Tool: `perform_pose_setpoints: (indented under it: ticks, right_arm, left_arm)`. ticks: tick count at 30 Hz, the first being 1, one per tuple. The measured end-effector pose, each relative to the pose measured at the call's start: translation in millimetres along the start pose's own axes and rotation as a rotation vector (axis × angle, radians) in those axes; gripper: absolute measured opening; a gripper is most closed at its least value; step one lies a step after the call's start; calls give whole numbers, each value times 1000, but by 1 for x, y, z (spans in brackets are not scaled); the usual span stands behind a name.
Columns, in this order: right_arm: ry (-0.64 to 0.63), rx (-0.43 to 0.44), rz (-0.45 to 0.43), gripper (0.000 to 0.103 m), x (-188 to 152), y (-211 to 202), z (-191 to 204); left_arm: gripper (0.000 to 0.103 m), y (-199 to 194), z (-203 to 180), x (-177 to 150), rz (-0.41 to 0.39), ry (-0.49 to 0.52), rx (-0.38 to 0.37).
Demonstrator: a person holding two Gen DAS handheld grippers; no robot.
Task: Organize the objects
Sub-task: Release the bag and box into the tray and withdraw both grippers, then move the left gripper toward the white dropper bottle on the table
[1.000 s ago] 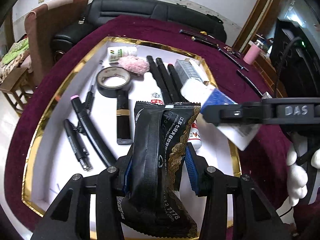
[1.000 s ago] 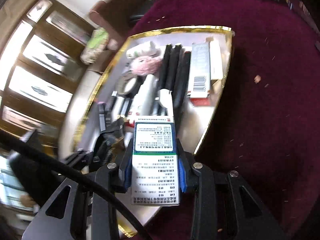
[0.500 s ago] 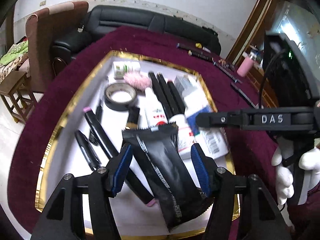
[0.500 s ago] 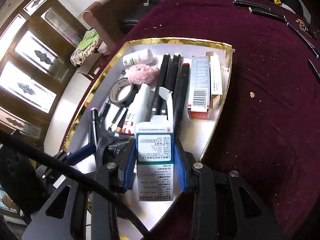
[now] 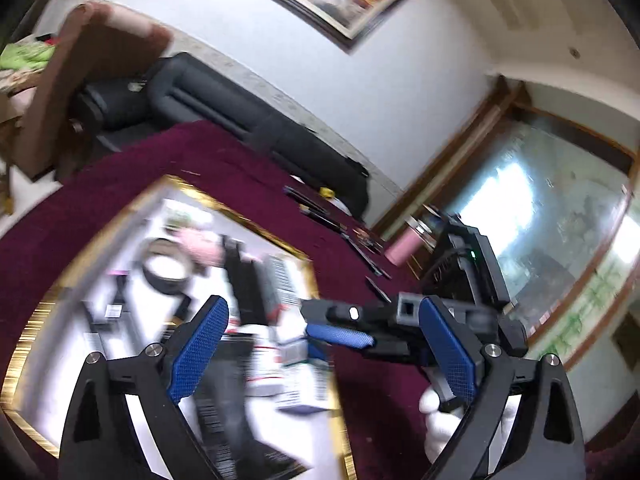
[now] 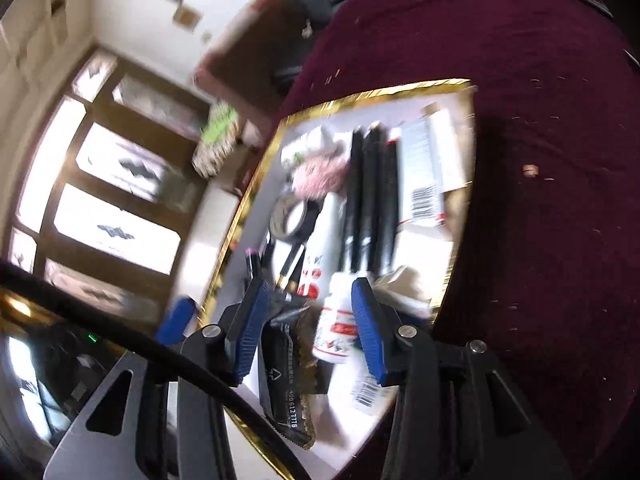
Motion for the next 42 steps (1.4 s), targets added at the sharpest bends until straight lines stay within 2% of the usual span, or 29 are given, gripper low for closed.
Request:
perform_pose_setpoints:
  ticks: [4,6,10,13,15,17,19,23,26,29,32,34,39,42]
  right_arm:
    - [73,-66,-124,43,4,-63,-51]
    - [103,-152,-196,42,5,-103,-81]
    - [180,-356,-340,43,0,-192,-148]
    - [258,-441,-396,43,-3,-235,-194]
    - [286,-478,-409,43,-2,-248,-216]
    - [299,-501,-389,44,1,-246,-231]
    - [301,-518,-367,44,5,-242,-243]
    - [250,-532,-314,43,20,-225,-246]
    - [147,-571,-272,43,41,-207,-246]
    - [2,-666,-226,43,63,-183,-240]
    - [-74,-673,-169,43,77,-161,-243]
    - [-125,-707,-155,60,85,-153,-242]
    - [-121,-791,-118,60,89,-147,-254]
    - [-68,-788,-86,60,89,-147,-269]
  left_arm:
    - [93,54,-19,-13,100,62,-43]
    - [93,73,-24,-16,138,71,-40]
    - [93,80,-45,-13,156,91,-108]
    - [94,87,-63,-12,220,55,-186]
    - [99,99,-70,-16,277,2,-240]
    - [100,117,-77,-26,344,-65,-317]
    - [100,135,-83,-38,410,-109,-350]
    - [100,156,-97,-61,515,-81,-296]
    - [100,161,-107,-73,576,-39,-238]
    - [100,158,-114,-74,579,18,-176]
    - [100,152,-117,-72,561,54,-136]
    - [100,147,-116,-69,549,66,-105]
    - [100,144,-114,-64,539,76,-62]
    - [100,144,-117,-65,541,92,-61]
Point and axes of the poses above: each gripper's, at about its wrist camera, not at the fingertips, and y roughly the way its jaws point, z to its left, x to its top, the point moved 1 cm from there along y, roughly the way its jaws point, and after that the axes turned 7 degrees about -x, right-handed, at the moved point
